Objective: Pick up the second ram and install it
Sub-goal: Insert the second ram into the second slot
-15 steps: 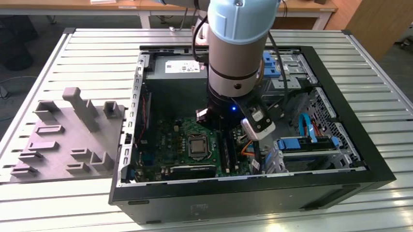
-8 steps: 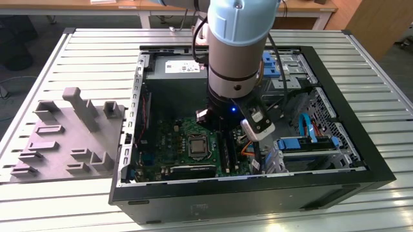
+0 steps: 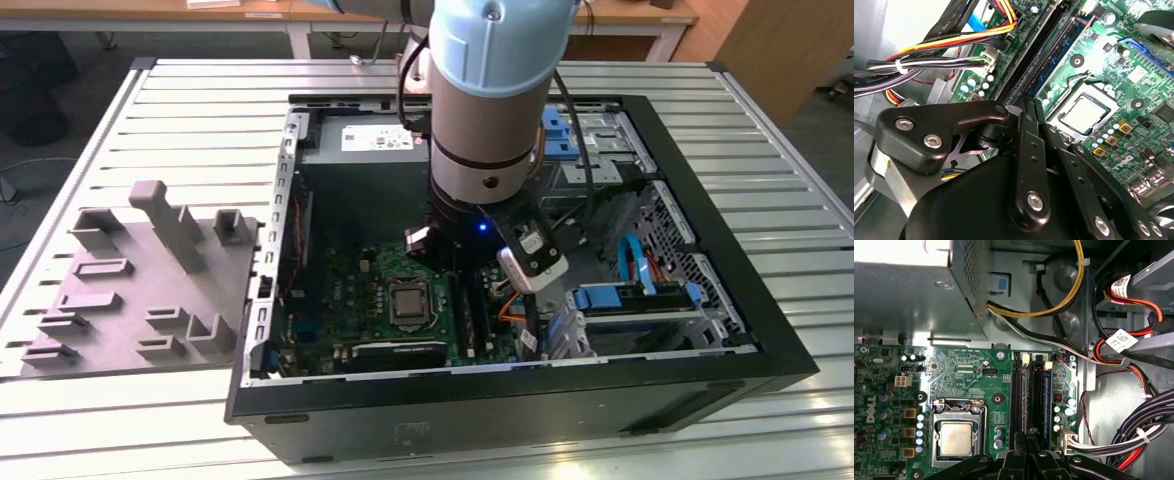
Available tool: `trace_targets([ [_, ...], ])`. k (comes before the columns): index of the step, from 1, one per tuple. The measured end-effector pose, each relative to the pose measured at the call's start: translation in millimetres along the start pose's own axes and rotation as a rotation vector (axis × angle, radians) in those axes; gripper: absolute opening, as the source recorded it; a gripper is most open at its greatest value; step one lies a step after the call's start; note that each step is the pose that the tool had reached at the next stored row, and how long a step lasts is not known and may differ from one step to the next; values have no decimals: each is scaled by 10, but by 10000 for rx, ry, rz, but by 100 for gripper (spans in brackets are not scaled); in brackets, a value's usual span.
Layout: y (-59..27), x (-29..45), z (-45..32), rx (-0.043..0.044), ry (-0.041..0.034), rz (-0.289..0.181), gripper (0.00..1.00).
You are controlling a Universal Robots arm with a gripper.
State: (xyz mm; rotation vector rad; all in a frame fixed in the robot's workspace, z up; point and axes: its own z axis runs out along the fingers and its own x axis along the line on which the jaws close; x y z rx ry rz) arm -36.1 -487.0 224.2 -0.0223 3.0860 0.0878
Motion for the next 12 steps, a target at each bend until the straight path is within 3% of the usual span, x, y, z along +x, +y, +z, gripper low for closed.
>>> trace_targets([
  [9, 2, -2, -30, -11, 0, 0, 13],
  [12, 1, -2, -32, -72, -2, 3, 13],
])
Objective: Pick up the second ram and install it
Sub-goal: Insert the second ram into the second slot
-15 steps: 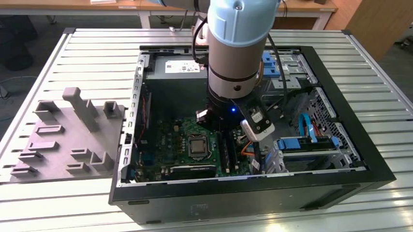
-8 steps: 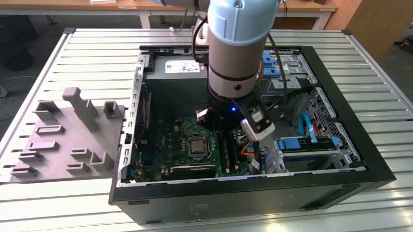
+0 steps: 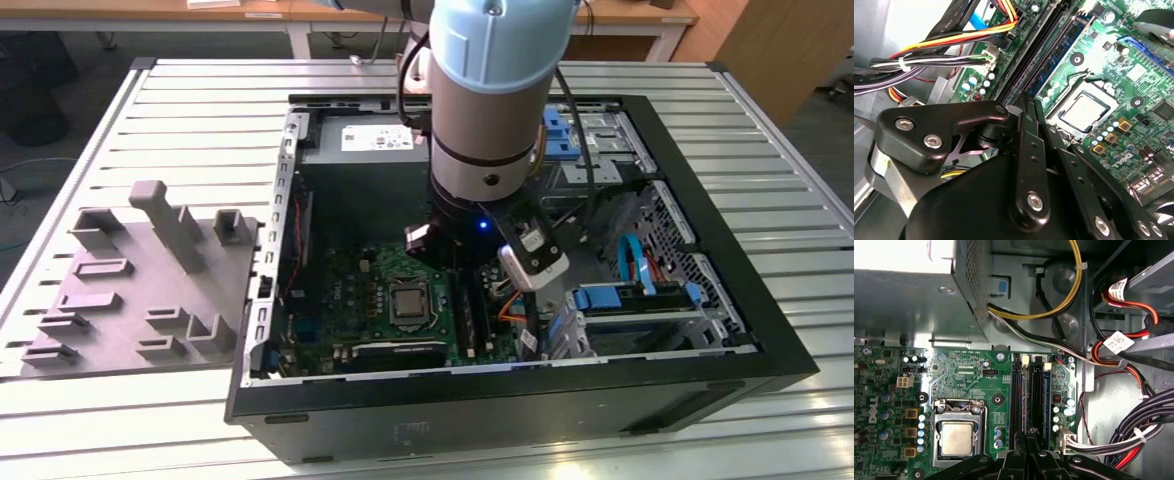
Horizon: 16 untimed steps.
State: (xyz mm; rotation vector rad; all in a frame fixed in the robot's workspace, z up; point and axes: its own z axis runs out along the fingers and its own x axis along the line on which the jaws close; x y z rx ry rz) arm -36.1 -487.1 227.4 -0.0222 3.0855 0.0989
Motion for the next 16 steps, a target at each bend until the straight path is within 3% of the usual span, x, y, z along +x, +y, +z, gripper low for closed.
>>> trace_targets([
  [4, 0, 0, 1, -56, -3, 3, 13],
  [16, -2, 25, 24, -59, -2, 3, 13],
])
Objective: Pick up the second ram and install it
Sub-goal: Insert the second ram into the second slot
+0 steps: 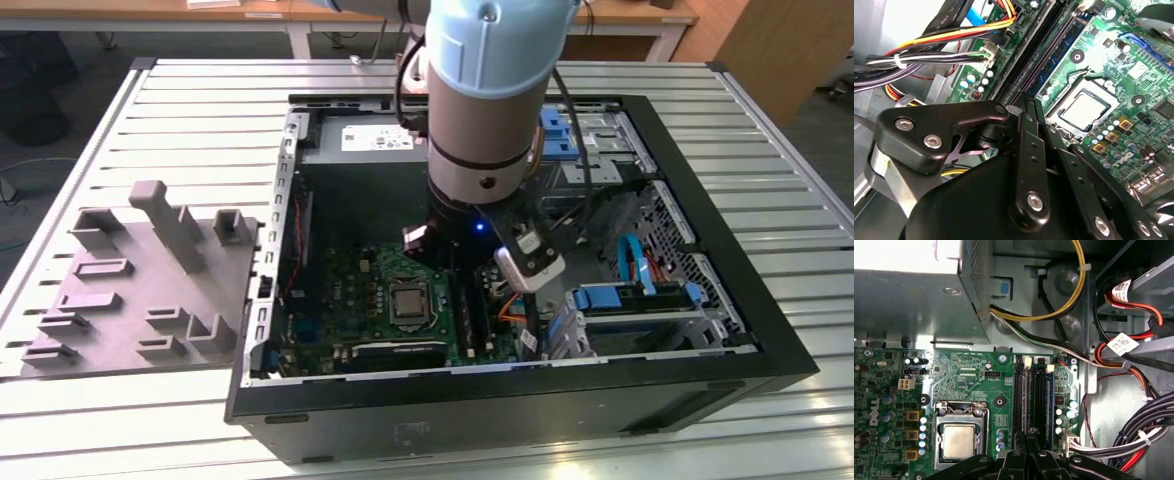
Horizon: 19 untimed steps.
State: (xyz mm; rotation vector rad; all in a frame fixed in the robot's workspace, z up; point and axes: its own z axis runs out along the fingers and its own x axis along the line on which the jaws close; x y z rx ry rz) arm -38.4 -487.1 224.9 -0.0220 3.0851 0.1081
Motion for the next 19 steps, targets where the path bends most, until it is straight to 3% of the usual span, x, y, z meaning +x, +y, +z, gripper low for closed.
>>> trace_targets([
  [19, -2, 0, 28, -3, 0, 1, 13],
])
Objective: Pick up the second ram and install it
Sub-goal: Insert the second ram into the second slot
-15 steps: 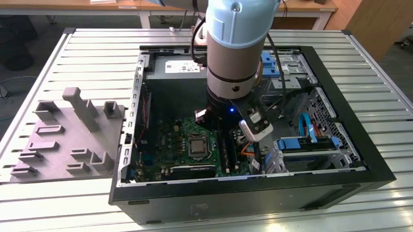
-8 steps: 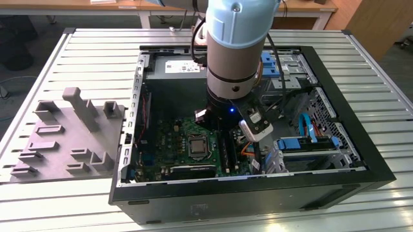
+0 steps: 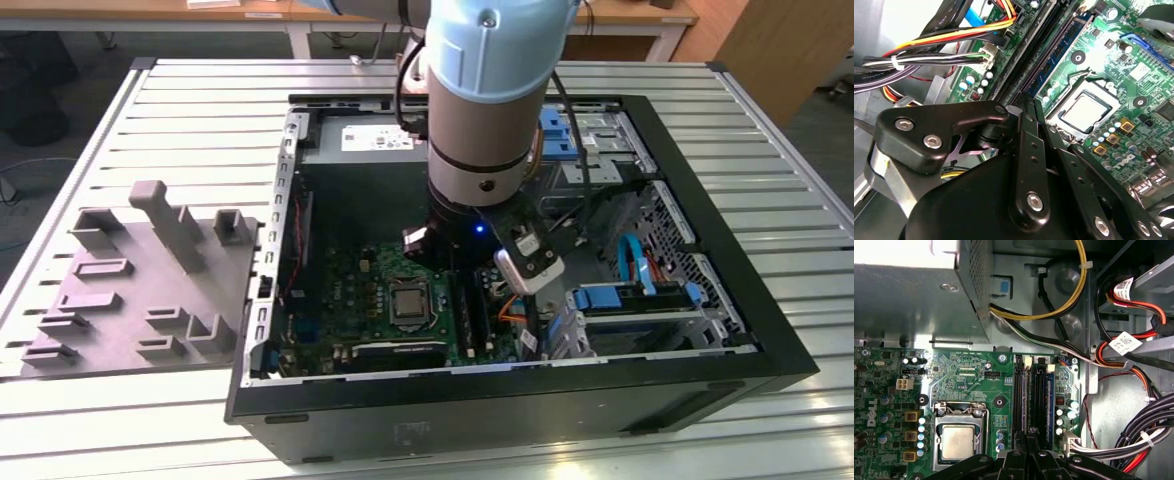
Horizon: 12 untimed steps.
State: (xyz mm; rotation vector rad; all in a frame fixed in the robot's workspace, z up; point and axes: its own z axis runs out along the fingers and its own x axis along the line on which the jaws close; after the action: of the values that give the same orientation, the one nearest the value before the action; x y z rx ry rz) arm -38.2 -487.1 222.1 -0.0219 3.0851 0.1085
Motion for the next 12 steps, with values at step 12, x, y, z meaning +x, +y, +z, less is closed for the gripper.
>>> trace_targets([
  [12, 0, 0, 4, 0, 0, 0, 13],
])
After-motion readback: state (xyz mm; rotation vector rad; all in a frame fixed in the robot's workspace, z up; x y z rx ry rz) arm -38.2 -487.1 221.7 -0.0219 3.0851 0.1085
